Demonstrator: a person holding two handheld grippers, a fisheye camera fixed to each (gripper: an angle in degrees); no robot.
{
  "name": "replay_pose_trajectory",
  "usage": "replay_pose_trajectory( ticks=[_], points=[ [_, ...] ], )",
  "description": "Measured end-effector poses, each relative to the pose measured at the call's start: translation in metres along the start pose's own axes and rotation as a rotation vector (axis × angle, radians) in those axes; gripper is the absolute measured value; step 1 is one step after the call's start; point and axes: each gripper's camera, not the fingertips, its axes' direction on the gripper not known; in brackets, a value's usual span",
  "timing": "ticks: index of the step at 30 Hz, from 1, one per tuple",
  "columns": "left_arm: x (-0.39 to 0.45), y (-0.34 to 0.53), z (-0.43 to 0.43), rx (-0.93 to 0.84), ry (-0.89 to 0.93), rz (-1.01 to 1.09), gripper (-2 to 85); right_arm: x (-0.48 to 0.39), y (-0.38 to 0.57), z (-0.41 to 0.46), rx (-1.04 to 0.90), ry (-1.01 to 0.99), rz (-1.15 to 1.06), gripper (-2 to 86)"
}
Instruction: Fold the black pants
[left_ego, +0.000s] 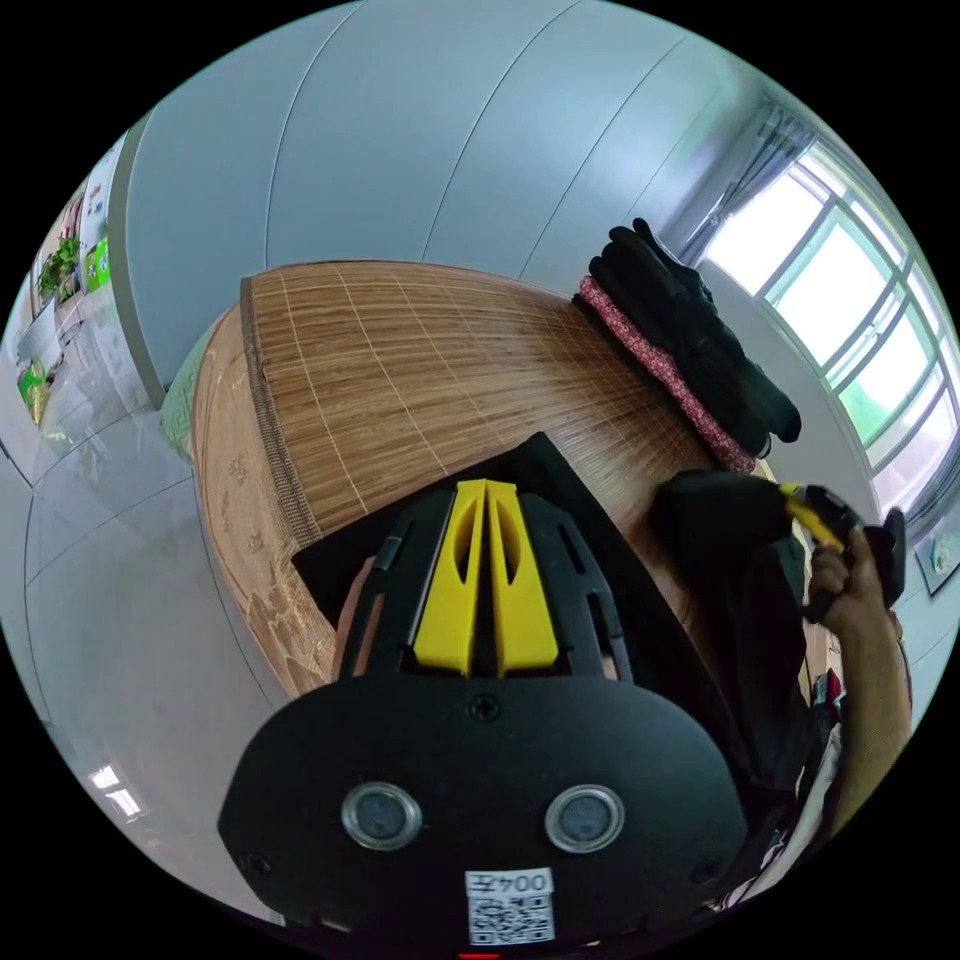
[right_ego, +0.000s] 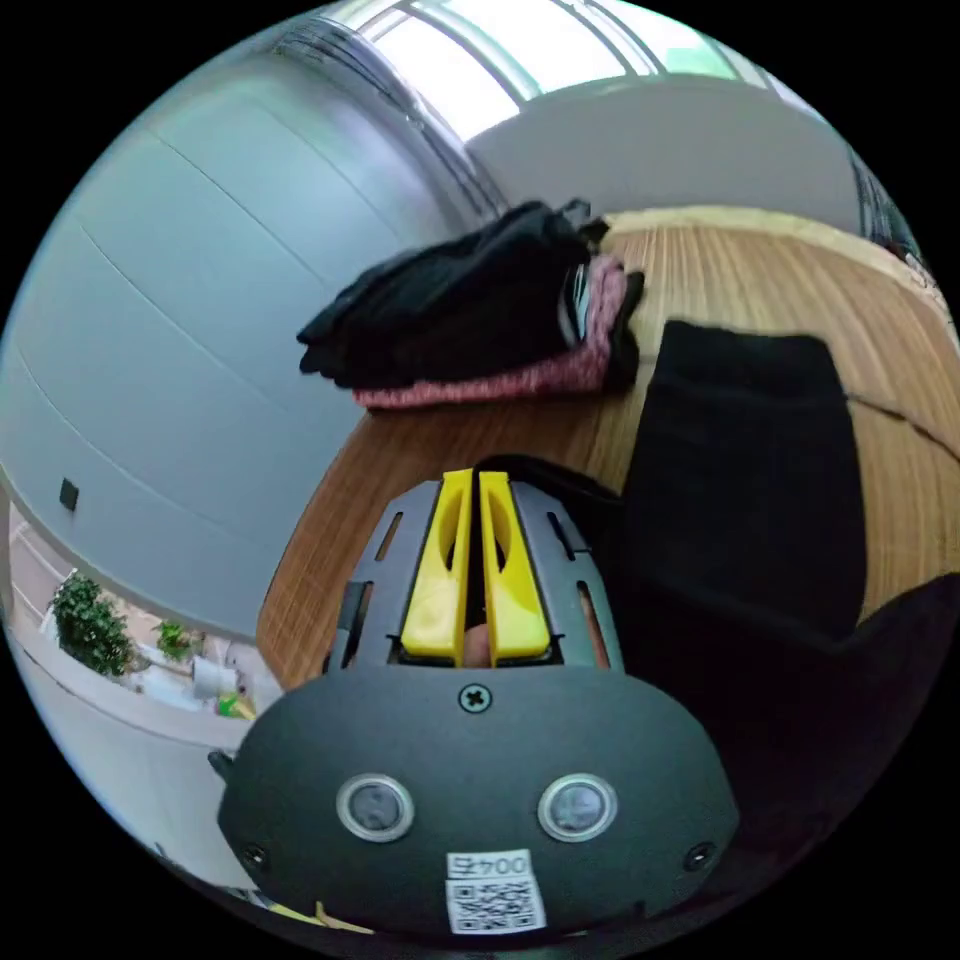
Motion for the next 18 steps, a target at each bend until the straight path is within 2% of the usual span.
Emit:
replay_pose_trajectory(
  ticks=[2, 6, 11, 12, 13, 14, 16, 18],
  points=[
    [0.003, -0.002, -0.002, 0.0, -0.001, 0.011, 0.3, -0.007, -0.039, -0.029, 0.108, 0.037, -0.006, 1.4],
    [0.006, -0.008, -0.007, -0.005, 0.007, 0.01, 0.3, -0.008, -0.052, -0.038, -0.042, 0.048, -0.028, 0.2],
    [0.012, -0.013, -0.015, 0.002, 0.021, 0.009, 0.3, -0.06, 0.078, -0.03, 0.015, 0.295, -0.428, 0.4],
    [0.014, -0.014, -0.018, 0.005, 0.025, 0.008, 0.3, -0.067, 0.095, -0.027, 0.013, 0.275, -0.484, 0.1],
    [0.014, -0.016, -0.02, 0.008, 0.028, 0.005, 0.3, -0.081, 0.129, -0.019, -0.025, 0.166, -0.605, -0.3],
    [0.014, -0.016, -0.021, 0.009, 0.031, 0.001, 0.3, -0.096, 0.159, -0.004, -0.156, -0.005, -0.729, -0.5],
    [0.015, -0.02, -0.027, 0.013, 0.041, -0.014, 0.3, -0.118, 0.196, 0.028, -0.398, -0.168, -0.854, -0.7],
    [0.018, -0.023, -0.031, 0.015, 0.042, -0.017, 0.2, -0.132, 0.221, 0.057, -0.545, -0.183, -0.941, -0.7]
  ],
)
